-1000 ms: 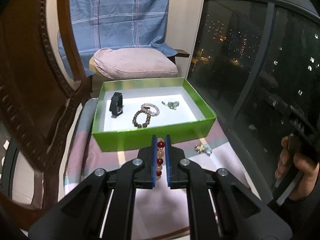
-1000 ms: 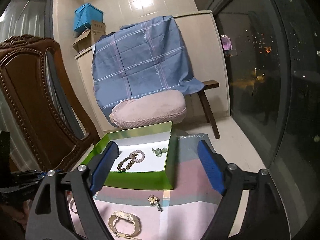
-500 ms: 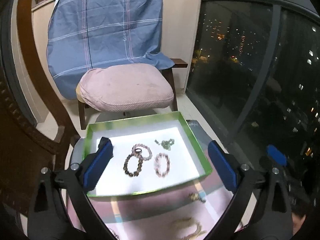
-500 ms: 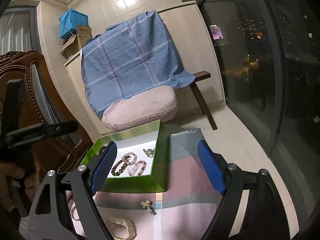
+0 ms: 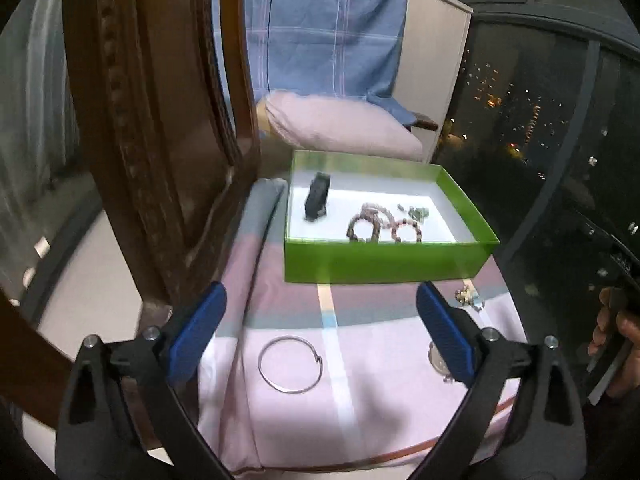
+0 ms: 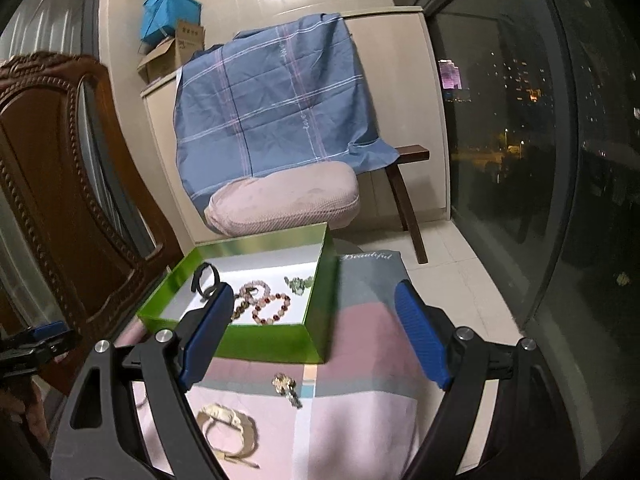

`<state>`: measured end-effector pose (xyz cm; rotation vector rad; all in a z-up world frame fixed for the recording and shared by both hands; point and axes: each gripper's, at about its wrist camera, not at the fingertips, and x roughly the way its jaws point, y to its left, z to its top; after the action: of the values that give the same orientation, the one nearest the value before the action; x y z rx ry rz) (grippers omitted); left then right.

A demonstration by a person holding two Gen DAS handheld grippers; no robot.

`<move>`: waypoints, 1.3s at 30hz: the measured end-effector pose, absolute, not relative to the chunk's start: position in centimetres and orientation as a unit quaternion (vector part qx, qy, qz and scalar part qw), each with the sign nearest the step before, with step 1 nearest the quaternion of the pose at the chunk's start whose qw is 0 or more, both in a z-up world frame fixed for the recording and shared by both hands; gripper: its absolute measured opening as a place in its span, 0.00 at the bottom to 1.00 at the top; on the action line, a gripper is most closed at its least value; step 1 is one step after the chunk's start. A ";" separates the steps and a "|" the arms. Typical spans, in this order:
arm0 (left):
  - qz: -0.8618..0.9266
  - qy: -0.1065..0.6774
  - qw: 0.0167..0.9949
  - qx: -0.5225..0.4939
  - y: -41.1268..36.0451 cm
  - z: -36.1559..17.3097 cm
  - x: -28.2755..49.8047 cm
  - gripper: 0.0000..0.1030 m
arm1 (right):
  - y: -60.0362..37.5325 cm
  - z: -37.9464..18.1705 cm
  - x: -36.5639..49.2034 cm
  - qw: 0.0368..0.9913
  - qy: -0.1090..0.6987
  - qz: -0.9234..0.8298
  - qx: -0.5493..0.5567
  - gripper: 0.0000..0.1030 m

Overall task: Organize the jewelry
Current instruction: 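Carry the red bead bracelet into the green box and open the left tool, then grasp the silver bangle with the left tool while the right tool grasps the gold flower charm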

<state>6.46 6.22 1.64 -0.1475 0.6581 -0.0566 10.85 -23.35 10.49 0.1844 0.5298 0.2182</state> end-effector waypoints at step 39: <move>-0.015 0.434 0.900 0.013 3.4 -4.2 8.5 0.72 | -16.1 0.6 14.6 0.862 0.469 0.175 -0.082 0.32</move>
<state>8.50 3.39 -4.24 0.0271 0.8989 -0.0317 14.56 -16.07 0.60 -0.1721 0.9838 0.3669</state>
